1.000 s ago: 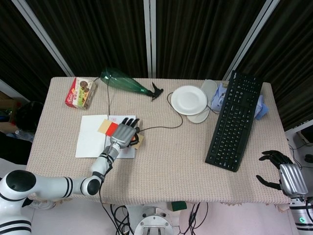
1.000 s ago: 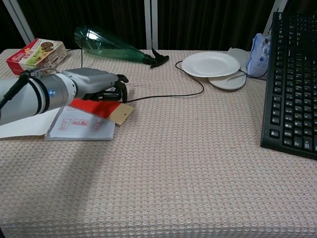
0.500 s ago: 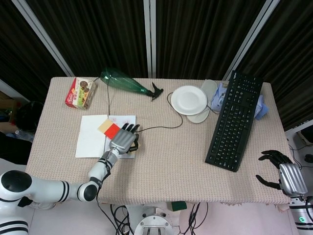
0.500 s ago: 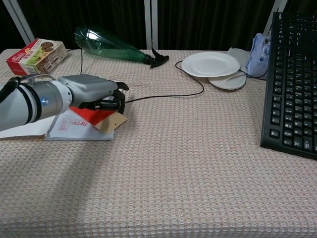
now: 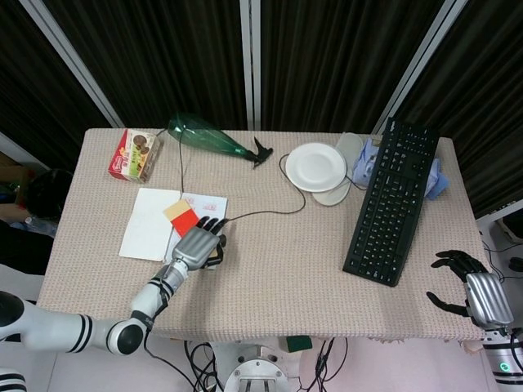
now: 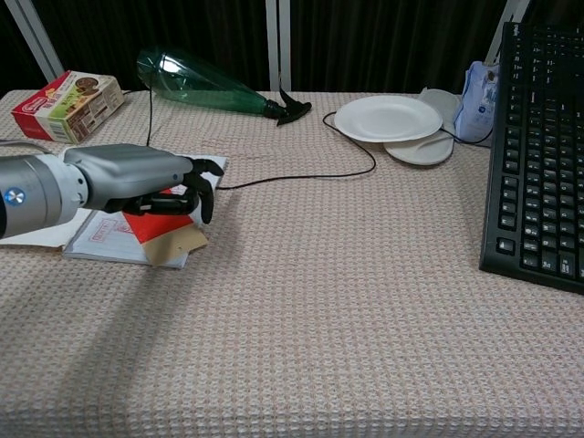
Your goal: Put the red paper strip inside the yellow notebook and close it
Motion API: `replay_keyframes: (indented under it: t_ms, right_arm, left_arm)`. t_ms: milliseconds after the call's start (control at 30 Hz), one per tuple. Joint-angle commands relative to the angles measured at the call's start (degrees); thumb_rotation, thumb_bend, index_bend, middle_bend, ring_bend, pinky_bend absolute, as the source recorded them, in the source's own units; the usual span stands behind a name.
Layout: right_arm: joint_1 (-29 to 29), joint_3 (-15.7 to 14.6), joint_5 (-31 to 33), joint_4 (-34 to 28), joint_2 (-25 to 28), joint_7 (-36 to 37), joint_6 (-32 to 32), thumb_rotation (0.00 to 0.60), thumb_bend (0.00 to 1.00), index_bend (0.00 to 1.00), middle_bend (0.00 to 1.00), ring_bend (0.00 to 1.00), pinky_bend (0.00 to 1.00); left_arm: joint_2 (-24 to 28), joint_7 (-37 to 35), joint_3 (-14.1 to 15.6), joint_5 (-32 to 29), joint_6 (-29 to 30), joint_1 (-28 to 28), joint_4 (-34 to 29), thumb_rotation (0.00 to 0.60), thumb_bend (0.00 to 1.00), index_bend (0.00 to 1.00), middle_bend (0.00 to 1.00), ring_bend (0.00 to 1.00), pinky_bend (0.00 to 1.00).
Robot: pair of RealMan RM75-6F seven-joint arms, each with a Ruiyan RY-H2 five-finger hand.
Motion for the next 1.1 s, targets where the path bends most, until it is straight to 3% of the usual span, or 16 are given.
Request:
replay_keyframes:
  t_ms: [33,500,1100]
  right_arm:
    - [-0.07,0.00,-0.12,-0.09,0.06,-0.05,0.25,0.600,0.12,0.41,0.25,0.19,0.27]
    - [-0.11,-0.03,-0.11,0.25,-0.07,0.28,0.34,0.600,0.12,0.41,0.25,0.19,0.27]
    - [0.29,-0.05,-0.44,0.12,-0.11,0.16,0.09,0.600,0.12,0.41,0.25,0.19,0.27]
  left_arm:
    - [0.40,-2.94,-1.23,2.34,1.01,1.44,0.61,0.000,0.73,0.32,0.00,0.00,0.06]
    - [-2.48,-1.81,-2.17,-1.54,-0.57,1.70,7.05,0.000,0.73,0.33,0.00,0.00,0.06]
    - [1.66,1.00,0.83,-3.36,2.41,4.90,2.82,0.000,0.73,0.35,0.00,0.00,0.06]
